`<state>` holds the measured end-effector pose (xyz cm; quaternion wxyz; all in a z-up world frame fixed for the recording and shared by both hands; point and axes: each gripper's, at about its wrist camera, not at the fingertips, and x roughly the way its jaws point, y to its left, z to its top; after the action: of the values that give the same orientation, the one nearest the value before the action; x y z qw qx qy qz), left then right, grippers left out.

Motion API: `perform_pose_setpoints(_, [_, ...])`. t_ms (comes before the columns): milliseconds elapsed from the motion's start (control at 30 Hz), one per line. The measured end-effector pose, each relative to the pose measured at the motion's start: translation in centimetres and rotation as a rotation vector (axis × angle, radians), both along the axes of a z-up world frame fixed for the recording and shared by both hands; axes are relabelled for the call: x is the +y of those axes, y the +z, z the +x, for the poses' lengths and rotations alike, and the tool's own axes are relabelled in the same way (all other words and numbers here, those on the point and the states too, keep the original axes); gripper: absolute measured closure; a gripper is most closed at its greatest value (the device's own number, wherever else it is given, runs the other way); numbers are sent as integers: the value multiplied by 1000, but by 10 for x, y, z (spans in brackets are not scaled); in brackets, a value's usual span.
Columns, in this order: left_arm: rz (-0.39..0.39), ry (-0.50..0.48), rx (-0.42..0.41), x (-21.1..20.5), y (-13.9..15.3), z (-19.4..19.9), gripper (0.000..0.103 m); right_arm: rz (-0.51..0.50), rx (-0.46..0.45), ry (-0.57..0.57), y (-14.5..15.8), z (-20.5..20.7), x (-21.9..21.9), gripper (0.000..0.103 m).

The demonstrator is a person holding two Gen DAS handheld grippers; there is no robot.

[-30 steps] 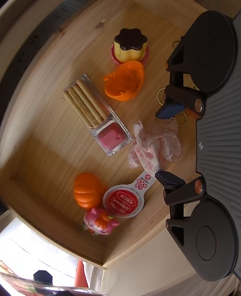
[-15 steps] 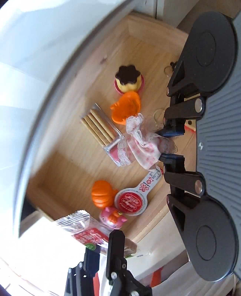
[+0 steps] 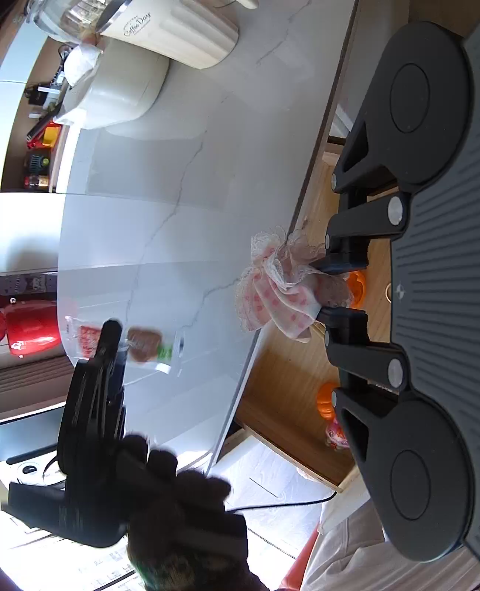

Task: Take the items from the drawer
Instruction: 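Lift the snack packet to the countertop with the left tool while the right tool carries the pink lace cloth, then grasp the pink pig toy in the drawer with the left tool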

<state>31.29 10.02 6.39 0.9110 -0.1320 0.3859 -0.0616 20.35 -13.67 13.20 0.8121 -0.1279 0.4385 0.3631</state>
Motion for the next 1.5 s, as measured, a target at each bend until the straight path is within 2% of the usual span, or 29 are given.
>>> perform_pose_setpoints(67, [12,24,-9,-3,-7,2,66,17,-21,-20,0,6,-5,85])
perform_pose_setpoints(167, [1,6,-54,1,6,-11,66,61,-67,-49,-3,17,-6,86])
perform_pose_setpoints(300, [69,-37,-120,9,27,-51,66,94,-121,-76,1,48,5,85])
perform_pose_setpoints(400, [121,-88,-107,14,27,-86,66,120,-148,-88,-3,76,27,85])
perform_pose_setpoints(467, [157,-147,-68,15,18,-108,66,117,-157,-94,-8,94,45,85])
perform_pose_setpoints(533, [205,-215,-20,13,7,-128,66,98,-160,-103,-18,107,64,75])
perform_pose_setpoints(567, [228,-251,7,12,2,-135,66,83,-159,-113,-24,112,72,60])
perform_pose_setpoints(600, [250,-293,47,11,-7,-143,66,69,-163,-120,-28,115,77,51])
perform_pose_setpoints(700, [299,-358,150,10,-28,-153,66,48,-169,-117,-34,115,85,48])
perform_pose_setpoints(800, [335,-399,218,10,-45,-156,66,45,-175,-112,-33,104,82,39])
perform_pose_setpoints(933, [338,-458,283,13,-57,-161,66,45,-206,-89,-22,77,58,30])
perform_pose_setpoints(1000, [346,-498,312,12,-63,-164,66,50,-221,-65,-18,59,39,19])
perform_pose_setpoints(1100, [352,-517,387,12,-76,-162,66,32,-201,-37,-22,36,10,17])
perform_pose_setpoints(1167, [372,-532,393,8,-81,-160,66,12,-169,-30,-31,23,-5,17])
perform_pose_setpoints(1233, [403,-570,404,3,-86,-159,66,-20,-151,-12,-41,11,-16,16])
perform_pose_setpoints(1300, [435,-626,451,-1,-92,-159,66,-59,-154,6,-52,0,-23,16])
perform_pose_setpoints(1500, [474,-756,562,-8,-107,-156,67,-62,-98,4,-70,-1,-33,15])
